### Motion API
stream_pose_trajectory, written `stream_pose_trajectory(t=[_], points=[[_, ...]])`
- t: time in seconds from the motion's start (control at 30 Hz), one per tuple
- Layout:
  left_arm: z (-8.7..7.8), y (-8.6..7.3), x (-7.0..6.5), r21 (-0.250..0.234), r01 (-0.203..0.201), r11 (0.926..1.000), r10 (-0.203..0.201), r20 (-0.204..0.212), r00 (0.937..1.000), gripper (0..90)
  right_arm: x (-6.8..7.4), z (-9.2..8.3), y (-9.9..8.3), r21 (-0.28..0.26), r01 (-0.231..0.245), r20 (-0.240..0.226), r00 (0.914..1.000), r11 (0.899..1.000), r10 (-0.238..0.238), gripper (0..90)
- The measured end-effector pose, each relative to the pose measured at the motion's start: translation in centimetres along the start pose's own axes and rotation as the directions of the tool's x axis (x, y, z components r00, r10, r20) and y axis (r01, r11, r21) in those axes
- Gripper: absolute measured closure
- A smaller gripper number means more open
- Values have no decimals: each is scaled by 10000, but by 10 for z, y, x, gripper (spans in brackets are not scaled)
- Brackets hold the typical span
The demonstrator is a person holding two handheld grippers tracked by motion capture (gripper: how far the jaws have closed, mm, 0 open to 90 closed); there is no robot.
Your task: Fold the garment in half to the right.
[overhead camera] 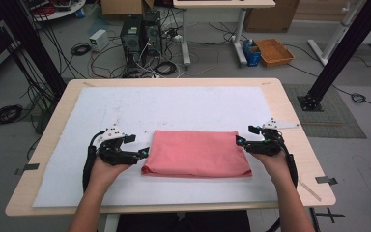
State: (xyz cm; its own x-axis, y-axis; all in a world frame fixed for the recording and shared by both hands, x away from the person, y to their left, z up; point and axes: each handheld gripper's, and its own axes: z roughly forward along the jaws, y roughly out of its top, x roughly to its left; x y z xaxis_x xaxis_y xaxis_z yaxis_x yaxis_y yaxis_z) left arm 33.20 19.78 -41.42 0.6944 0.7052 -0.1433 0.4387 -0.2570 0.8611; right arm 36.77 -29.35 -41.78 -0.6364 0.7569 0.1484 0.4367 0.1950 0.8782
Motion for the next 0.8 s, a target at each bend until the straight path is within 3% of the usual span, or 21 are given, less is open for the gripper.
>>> stream_pose_trajectory(t=[0.27, 0.47, 0.53, 0.6, 0.8], points=[[10, -9, -10, 799, 45, 9968, -39, -87, 10000, 214, 0, -1, 1, -12, -104, 63, 9999, 9999, 104, 215], [17, -22, -18, 1655, 46, 9862, -2, -266, 9996, 283, -1, -1, 2, -21, -144, 63, 9999, 9999, 144, 215], [21, -30, -21, 2072, 37, 9783, 25, -298, 9996, 301, -2, 0, 2, -36, -169, 92, 9998, 9999, 169, 215], [21, -32, -24, 1940, -15, 9810, 113, -493, 9987, 312, -2, 2, 3, -2, -267, 112, 9996, 9996, 267, 215], [18, -34, -31, 2052, -105, 9787, 229, -581, 9980, 367, -1, 8, 4, 60, -198, 40, 9998, 9998, 197, 214]])
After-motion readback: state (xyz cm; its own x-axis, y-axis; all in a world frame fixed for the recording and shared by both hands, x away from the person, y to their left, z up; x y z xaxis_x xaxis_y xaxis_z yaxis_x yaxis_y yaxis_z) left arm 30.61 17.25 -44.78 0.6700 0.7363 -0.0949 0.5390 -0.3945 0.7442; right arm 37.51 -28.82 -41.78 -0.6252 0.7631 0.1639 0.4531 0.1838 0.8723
